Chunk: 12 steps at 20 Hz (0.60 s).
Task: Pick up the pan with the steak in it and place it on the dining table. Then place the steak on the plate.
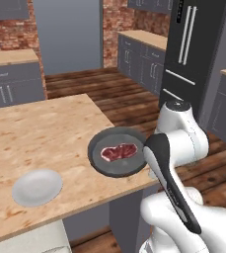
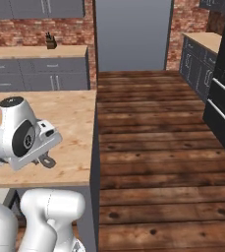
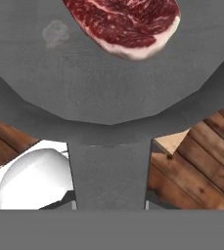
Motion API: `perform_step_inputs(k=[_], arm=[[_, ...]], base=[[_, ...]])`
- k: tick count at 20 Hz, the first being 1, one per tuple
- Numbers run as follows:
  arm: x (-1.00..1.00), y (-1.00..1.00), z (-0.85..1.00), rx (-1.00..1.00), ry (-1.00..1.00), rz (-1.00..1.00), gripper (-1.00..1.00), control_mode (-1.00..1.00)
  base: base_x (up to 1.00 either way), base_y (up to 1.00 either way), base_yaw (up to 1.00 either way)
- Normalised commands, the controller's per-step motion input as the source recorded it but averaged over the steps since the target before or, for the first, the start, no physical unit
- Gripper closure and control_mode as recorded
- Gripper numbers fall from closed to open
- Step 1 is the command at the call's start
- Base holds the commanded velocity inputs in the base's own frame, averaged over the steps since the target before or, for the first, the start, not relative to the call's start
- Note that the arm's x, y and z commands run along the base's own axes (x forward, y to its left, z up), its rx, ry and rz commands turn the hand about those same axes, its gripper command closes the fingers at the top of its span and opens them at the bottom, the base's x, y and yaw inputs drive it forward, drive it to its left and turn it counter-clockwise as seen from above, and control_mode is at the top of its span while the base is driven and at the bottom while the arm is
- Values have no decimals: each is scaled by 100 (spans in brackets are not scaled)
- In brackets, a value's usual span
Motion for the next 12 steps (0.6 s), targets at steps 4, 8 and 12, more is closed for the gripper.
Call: perform_step_inputs(k=[4, 8, 12], arm=[[61, 17, -39, 0, 3, 0, 100, -100], [54, 27, -41, 0, 2, -1, 100, -100], [42, 27, -50, 0, 3, 0, 100, -100]], base=[[0, 0, 0], [0, 0, 0], [0, 0, 0]])
